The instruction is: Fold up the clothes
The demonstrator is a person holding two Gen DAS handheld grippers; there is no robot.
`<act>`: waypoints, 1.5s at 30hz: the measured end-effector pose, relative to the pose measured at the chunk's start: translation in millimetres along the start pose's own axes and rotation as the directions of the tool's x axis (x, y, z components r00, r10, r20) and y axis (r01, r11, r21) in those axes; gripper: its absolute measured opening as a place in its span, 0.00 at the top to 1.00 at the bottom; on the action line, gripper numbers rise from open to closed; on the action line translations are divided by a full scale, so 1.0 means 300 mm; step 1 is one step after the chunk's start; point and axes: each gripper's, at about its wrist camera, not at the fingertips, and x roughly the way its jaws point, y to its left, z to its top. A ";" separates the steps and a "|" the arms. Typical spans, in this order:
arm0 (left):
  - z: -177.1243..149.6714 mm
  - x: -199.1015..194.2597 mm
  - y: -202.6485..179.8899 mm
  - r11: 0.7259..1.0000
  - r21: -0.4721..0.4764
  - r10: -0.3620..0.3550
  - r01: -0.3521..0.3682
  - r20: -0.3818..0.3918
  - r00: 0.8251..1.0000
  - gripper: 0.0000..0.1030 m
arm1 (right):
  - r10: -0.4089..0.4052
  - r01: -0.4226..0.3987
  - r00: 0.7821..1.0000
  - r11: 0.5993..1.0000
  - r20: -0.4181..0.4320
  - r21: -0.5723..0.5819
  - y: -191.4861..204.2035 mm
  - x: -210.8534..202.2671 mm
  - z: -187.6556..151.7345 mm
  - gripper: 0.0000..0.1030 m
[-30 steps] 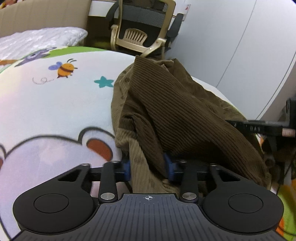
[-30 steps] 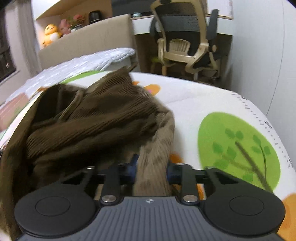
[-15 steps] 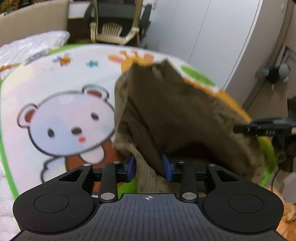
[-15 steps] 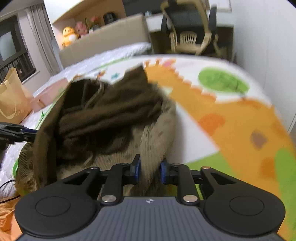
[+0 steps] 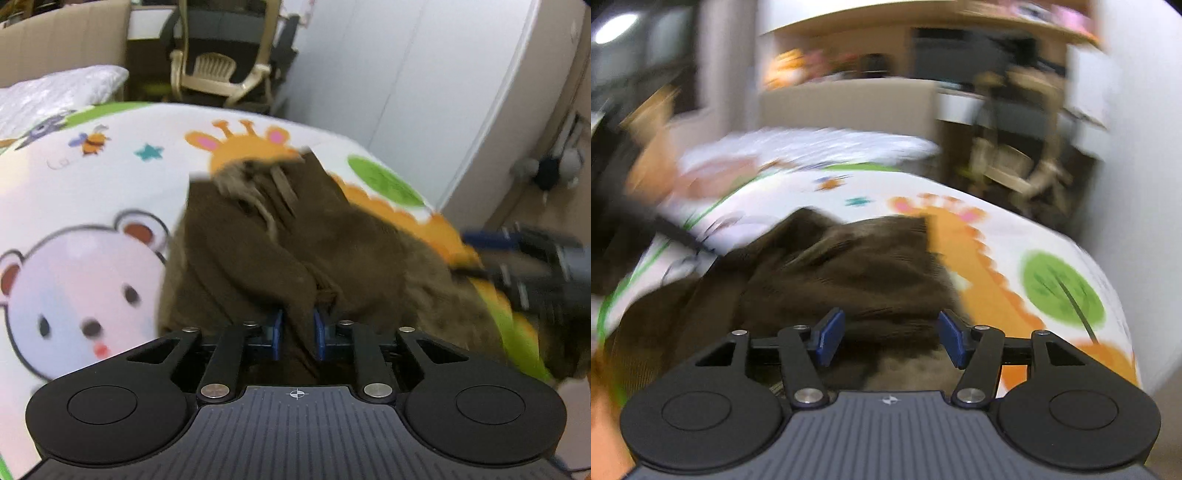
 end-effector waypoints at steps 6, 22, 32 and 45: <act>0.158 -0.141 0.291 0.958 -0.137 0.275 -0.251 0.213 0.937 0.92 | 0.095 -0.096 0.995 0.912 -0.022 -0.398 0.250 0.149 0.046 0.35; 0.199 -0.119 0.639 0.862 -0.337 0.470 -0.377 0.255 0.845 0.97 | -0.490 0.485 0.846 0.871 0.208 0.081 -0.444 0.306 0.400 0.93; 0.234 -0.010 0.540 0.975 -0.142 0.197 -0.170 0.200 0.960 0.42 | -0.573 0.614 0.789 0.757 -0.224 0.224 -0.778 0.478 0.015 0.93; 0.128 0.036 0.466 0.979 -0.102 0.181 -0.178 0.025 0.983 0.20 | -0.322 0.303 0.947 0.898 0.007 0.320 -0.563 0.224 0.187 0.49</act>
